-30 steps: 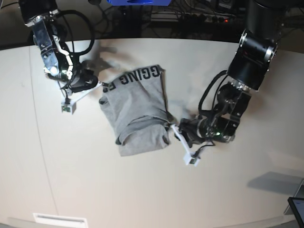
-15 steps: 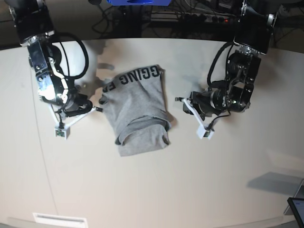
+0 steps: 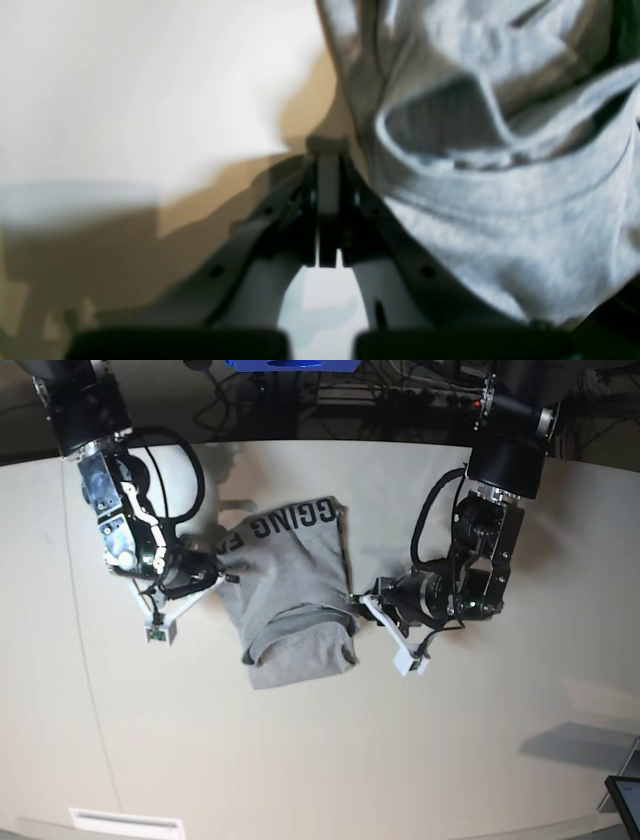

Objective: Fold the T-shirt properly

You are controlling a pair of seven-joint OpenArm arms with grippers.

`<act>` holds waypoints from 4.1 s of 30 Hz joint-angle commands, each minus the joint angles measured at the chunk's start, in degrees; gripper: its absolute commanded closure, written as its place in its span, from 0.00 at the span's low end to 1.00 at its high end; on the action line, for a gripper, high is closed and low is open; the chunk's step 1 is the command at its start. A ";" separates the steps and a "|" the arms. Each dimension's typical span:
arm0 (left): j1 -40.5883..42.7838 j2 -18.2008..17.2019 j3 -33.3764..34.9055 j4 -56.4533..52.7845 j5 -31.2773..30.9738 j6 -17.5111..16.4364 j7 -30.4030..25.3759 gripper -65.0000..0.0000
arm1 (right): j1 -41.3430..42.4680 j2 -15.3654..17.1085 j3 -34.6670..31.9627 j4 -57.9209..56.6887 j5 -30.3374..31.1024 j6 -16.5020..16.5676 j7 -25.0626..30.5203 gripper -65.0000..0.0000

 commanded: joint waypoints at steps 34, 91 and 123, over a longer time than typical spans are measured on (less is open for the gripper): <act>-17.74 6.20 15.70 -18.87 0.34 -0.05 -9.77 1.00 | -15.90 -1.68 0.51 12.58 -0.05 -0.34 2.84 1.00; 8.63 -6.63 0.94 17.53 5.70 3.56 -14.60 1.00 | -20.56 0.25 -9.51 20.05 0.22 0.80 36.60 1.00; 9.95 -6.02 0.41 23.59 5.43 3.56 -14.07 1.00 | -20.56 -0.98 -9.25 16.80 0.04 0.45 34.49 1.00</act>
